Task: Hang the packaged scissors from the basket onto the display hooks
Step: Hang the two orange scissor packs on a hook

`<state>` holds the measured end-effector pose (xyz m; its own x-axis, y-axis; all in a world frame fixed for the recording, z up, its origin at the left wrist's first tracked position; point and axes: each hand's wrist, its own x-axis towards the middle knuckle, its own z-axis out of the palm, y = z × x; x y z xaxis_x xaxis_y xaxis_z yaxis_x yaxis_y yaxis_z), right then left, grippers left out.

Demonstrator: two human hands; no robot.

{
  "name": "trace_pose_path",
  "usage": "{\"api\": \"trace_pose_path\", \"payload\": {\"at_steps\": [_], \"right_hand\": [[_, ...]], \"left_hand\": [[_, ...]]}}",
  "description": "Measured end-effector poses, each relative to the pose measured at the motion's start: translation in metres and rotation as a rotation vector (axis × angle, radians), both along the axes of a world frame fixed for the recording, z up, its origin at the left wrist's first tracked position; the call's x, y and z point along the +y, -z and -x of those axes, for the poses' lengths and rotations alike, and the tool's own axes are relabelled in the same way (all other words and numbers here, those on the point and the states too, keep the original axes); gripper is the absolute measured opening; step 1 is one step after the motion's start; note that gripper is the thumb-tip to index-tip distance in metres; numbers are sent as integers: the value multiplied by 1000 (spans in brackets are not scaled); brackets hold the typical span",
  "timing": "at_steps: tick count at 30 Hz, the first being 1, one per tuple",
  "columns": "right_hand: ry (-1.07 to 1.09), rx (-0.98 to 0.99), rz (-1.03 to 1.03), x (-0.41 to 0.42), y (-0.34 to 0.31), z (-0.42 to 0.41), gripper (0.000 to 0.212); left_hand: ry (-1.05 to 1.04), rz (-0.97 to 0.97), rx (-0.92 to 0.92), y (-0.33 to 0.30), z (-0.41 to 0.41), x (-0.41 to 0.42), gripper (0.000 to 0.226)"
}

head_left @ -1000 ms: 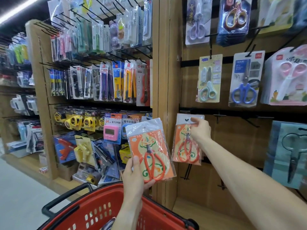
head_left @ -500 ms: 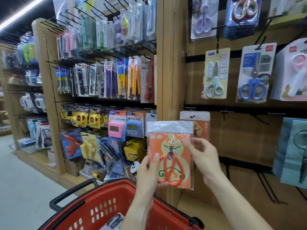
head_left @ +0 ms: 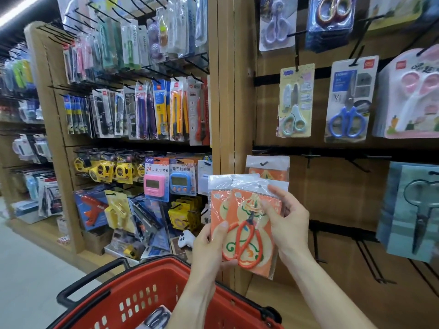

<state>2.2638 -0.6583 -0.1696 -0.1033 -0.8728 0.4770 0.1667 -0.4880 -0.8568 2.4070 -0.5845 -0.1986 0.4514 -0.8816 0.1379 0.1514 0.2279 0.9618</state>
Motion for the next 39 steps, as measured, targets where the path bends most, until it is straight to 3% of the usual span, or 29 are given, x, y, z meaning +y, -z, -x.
{"api": "trace_pose_path", "payload": {"at_steps": [5,10,14,17,23,28,35,37,39], "right_hand": [[8,5,-8,-11,-21,0,32],[106,117,23,-40,-50,2,34],[166,211,22,-54,-66,3,38],[206,261,16,-61,-70,1,39],[224,331,-74,-72,-67,-2,41],[352,398,-84,-104,-70,-7,37],[353,724,-241,-133,-81,5,68],[395,730,-209,-115,-72,6,74],[338,561,-144,-81,-58,10,66]], "left_hand": [[-173,4,182,1,-8,-6,20],[-437,10,180,9,-27,-9,19],[-508,6,160,9,-32,-6,23],[-476,7,174,9,-32,-8,31],[-371,38,210,3,-28,-7,17],[-297,44,223,1,-25,-7,20],[-67,-28,226,-7,-20,-1,14],[-27,-37,212,-6,-20,0,14],[13,-32,186,-4,-19,0,16]]}}
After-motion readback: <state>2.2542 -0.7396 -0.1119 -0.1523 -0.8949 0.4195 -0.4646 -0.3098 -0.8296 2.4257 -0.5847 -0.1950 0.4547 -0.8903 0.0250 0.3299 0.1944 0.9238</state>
